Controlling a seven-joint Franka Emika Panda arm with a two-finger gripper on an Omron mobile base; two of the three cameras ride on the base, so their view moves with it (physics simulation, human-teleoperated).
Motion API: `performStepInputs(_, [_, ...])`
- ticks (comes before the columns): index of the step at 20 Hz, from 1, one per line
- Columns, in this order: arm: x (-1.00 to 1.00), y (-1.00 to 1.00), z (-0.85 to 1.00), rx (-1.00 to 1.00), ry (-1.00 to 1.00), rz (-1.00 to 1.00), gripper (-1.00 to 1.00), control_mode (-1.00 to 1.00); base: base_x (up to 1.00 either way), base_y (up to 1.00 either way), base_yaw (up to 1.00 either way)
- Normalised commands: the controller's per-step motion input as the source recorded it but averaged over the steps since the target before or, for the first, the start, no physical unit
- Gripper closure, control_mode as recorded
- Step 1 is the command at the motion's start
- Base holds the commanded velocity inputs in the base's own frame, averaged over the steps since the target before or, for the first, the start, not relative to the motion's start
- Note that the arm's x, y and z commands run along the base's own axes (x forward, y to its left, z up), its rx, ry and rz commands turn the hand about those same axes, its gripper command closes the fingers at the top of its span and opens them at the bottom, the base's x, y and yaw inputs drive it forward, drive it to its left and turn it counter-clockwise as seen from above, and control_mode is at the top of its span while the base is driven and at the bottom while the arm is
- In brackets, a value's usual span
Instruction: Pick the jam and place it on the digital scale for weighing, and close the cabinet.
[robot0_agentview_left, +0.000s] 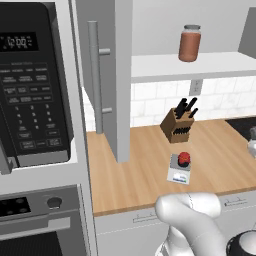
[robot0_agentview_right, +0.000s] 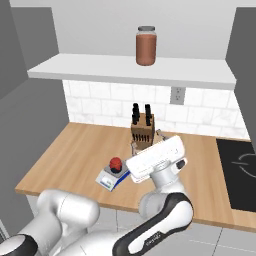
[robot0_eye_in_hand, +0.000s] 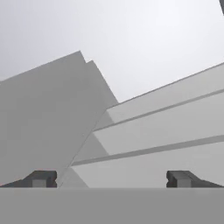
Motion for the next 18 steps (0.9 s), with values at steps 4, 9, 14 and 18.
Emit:
performStepInputs(4, [-0.08,-0.49,0.05,0.17,0.00,-0.15,-1.00,-1.00,0.00,0.00,0.00])
performStepInputs(9, [0.00,-0.44,0.00,0.11,0.00,-0.01,-1.00,-1.00,0.00,0.00,0.00])
performStepInputs(14, [-0.09,-0.63,0.00,0.12,0.00,-0.05,-1.00,-1.00,0.00,0.00,0.00])
performStepInputs(18, [-0.08,-0.53,0.00,0.06,0.00,-0.08,-1.00,-1.00,0.00,0.00,0.00])
